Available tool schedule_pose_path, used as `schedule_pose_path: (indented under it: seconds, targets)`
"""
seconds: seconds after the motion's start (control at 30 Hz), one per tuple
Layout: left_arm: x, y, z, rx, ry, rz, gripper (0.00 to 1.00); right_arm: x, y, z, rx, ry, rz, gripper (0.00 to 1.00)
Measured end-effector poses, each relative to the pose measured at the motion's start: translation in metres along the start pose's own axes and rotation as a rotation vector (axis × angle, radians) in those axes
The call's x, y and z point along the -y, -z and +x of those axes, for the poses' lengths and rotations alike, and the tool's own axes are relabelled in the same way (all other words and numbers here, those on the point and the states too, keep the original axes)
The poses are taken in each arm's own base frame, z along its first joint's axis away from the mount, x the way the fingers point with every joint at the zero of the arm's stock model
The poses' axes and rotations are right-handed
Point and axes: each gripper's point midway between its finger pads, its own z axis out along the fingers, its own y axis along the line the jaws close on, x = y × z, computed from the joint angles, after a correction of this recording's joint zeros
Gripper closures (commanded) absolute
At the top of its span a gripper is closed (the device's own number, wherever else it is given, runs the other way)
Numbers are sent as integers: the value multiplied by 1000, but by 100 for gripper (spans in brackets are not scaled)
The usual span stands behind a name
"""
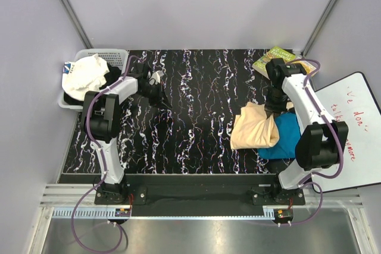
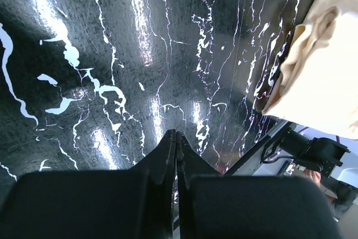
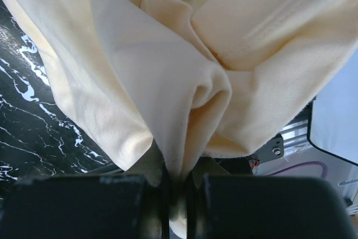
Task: Fold and stack the t-shirts
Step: Put the neatly folded tshirt into the corner of the board with the right arm
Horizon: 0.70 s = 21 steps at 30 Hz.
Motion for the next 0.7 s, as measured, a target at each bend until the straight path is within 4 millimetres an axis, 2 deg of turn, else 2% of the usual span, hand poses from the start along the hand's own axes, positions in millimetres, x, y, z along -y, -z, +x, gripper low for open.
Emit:
schedule_pose_path:
  seconds: [0.17, 0.4, 0.6, 0.63, 0.67, 0.7]
  targets:
    - [-1, -3, -1, -9, 6, 4, 99, 19, 6, 4, 25, -19, 32, 96]
    - [-1, -4, -1, -12, 7, 9, 99, 43, 0, -1, 7, -96, 72, 97]
    - [-1, -4, -1, -13, 7, 12, 99, 82, -8, -8, -28, -222, 113, 95]
    - [-1, -4, -1, -13, 7, 13, 99, 86, -12, -9, -40, -231, 122, 93]
    - [0, -4, -1, -14, 7, 15, 98, 88, -16, -10, -55, -232, 131, 73]
    - [0, -4, 0, -15, 8, 17, 96, 88, -20, -10, -72, -228, 136, 58]
